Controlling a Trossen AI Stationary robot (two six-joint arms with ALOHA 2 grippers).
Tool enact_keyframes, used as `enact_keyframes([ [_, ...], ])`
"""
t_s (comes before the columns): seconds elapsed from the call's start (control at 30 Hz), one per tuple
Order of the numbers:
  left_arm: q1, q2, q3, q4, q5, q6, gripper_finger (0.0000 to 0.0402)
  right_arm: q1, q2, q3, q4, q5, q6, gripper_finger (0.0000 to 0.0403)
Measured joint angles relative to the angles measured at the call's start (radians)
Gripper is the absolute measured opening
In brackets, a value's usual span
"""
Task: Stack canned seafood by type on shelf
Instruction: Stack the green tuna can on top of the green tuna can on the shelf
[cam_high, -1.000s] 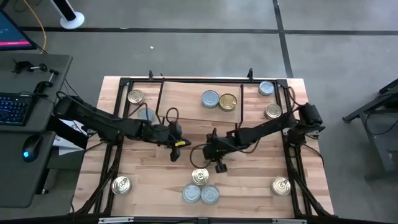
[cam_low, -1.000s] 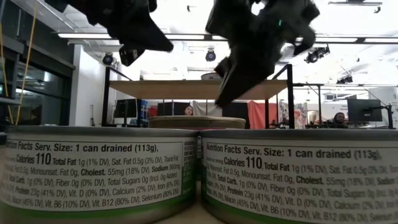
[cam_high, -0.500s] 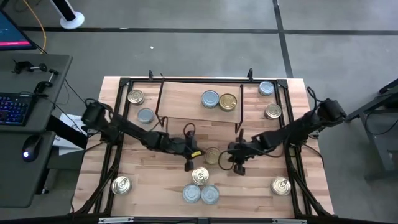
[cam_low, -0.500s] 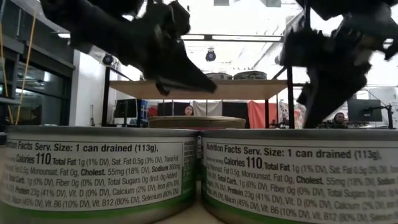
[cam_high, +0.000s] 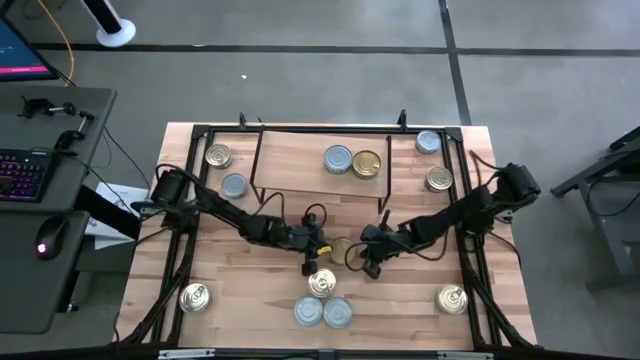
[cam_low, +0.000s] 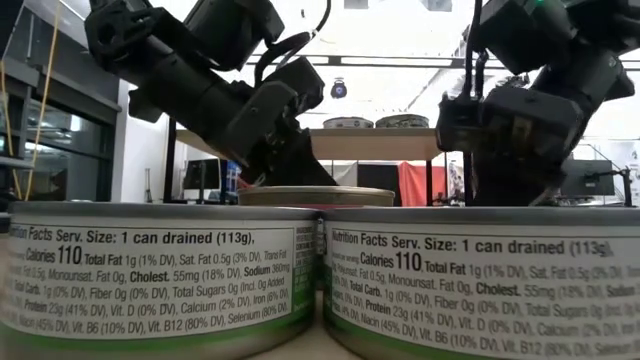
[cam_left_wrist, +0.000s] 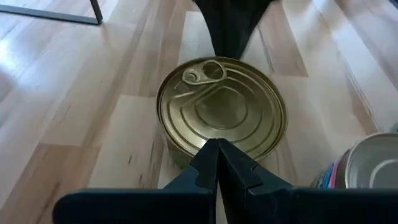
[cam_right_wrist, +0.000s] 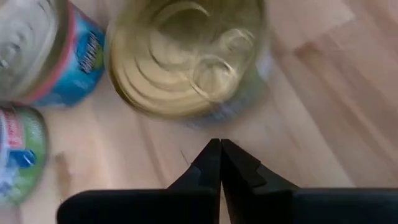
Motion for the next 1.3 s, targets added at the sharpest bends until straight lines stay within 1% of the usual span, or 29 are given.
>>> enact_keyframes([
  [0.1,-0.005,0.010,0.001,0.006,0.007,-0.016,0.0000,0.003,0.014,0.000,0.045,0.013,0.004,0.0000],
  [0.23,-0.009,0.009,0.001,-0.001,0.004,-0.015,0.0000,0.002,0.016,0.016,0.033,0.039,-0.003,0.0000],
  [0.33,-0.009,0.008,0.001,-0.017,0.003,0.002,0.0000,0.004,0.016,0.048,0.026,0.030,-0.047,0.0000],
  [0.57,-0.018,-0.010,0.002,-0.118,-0.003,-0.017,0.0000,0.025,0.013,0.152,-0.013,-0.027,-0.117,0.0000],
  [0.77,-0.035,-0.042,-0.006,-0.196,0.019,0.010,0.0000,0.028,0.011,0.218,-0.014,-0.007,-0.174,0.0000],
  [0.93,-0.042,-0.055,-0.003,-0.210,0.019,0.018,0.0000,0.017,0.012,0.247,-0.020,0.012,-0.220,0.0000],
  [1.03,-0.049,-0.054,-0.003,-0.273,0.018,0.011,0.0000,0.012,0.012,0.267,-0.029,-0.004,-0.265,0.0000],
  [1.1,-0.056,-0.079,-0.003,-0.343,0.020,0.010,0.0000,0.010,0.012,0.299,-0.042,-0.006,-0.299,0.0000],
  [1.23,-0.062,-0.155,-0.004,-0.542,0.012,-0.013,0.0000,-0.008,0.012,0.391,-0.150,-0.009,-0.363,0.0000],
  [1.3,-0.067,-0.200,-0.013,-0.615,-0.007,-0.026,0.0000,-0.024,0.012,0.446,-0.214,-0.008,-0.401,0.0000],
])
